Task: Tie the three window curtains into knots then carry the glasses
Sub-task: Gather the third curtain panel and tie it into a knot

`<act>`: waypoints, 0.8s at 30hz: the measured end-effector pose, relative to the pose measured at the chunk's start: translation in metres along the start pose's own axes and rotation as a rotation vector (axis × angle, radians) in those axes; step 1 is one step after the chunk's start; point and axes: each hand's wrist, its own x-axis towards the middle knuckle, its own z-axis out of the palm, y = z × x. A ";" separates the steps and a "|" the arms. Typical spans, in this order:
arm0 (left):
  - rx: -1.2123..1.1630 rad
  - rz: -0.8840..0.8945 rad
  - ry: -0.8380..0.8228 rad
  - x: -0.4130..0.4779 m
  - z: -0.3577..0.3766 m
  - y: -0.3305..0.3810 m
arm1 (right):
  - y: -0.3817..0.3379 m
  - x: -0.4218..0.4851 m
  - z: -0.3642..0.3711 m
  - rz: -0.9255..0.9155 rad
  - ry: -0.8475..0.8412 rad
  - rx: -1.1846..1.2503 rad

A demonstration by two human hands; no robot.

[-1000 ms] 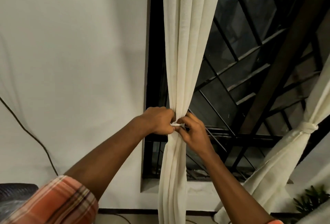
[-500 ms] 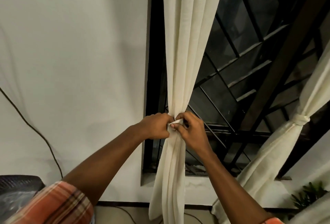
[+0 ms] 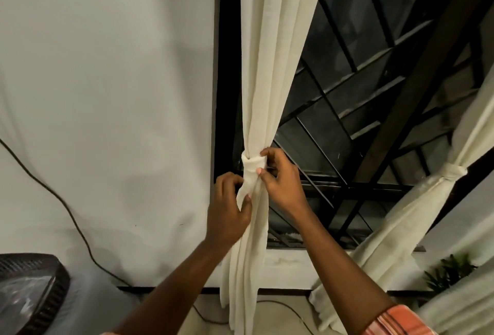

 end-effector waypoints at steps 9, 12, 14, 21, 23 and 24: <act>0.316 0.136 -0.129 -0.044 0.032 -0.034 | 0.012 0.039 0.011 0.288 -0.187 0.184; 0.238 -0.168 -0.052 -0.038 0.029 -0.045 | 0.013 0.050 0.021 0.338 -0.241 0.088; 0.162 -0.319 -0.060 -0.030 0.030 -0.057 | 0.017 0.051 0.026 0.324 -0.226 0.085; 0.055 -0.397 -0.263 -0.036 0.046 -0.101 | 0.073 0.007 0.055 0.188 -0.041 0.277; 0.100 -0.355 -0.204 -0.041 0.050 -0.107 | 0.091 -0.013 0.068 0.186 0.048 0.216; 0.111 -0.332 -0.184 -0.045 0.053 -0.109 | 0.101 -0.023 0.076 0.179 0.099 0.172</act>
